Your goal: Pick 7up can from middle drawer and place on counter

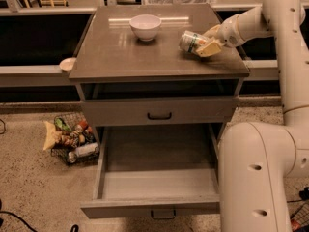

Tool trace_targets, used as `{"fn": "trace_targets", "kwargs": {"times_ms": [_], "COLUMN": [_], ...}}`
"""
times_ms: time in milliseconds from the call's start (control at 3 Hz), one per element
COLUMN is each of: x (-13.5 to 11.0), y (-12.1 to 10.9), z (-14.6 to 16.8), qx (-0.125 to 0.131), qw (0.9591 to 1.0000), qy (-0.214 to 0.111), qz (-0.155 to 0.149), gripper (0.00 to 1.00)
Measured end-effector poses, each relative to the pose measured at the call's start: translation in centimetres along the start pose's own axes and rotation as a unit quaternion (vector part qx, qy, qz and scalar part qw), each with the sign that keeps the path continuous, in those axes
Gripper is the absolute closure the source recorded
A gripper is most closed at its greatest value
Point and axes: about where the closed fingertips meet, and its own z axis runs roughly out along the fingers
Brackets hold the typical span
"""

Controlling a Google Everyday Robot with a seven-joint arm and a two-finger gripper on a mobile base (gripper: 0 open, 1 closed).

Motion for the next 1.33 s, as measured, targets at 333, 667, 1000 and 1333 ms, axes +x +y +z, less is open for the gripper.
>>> {"fn": "trace_targets", "kwargs": {"times_ms": [333,667,1000,1333], "x": [0.1,0.0,-0.3,-1.0], "y": [0.0,0.1,0.0,-0.5], "z": [-0.1,-0.1,-0.7,-1.8], "qx": [-0.001,-0.003,0.001,0.012], "qw": [1.0000,1.0000,1.0000,0.9997], "qy": [-0.001,-0.002,-0.006,-0.015], "qz": [0.003,0.002,-0.002,-0.012], "gripper": [0.05,0.00,0.00,0.00]}}
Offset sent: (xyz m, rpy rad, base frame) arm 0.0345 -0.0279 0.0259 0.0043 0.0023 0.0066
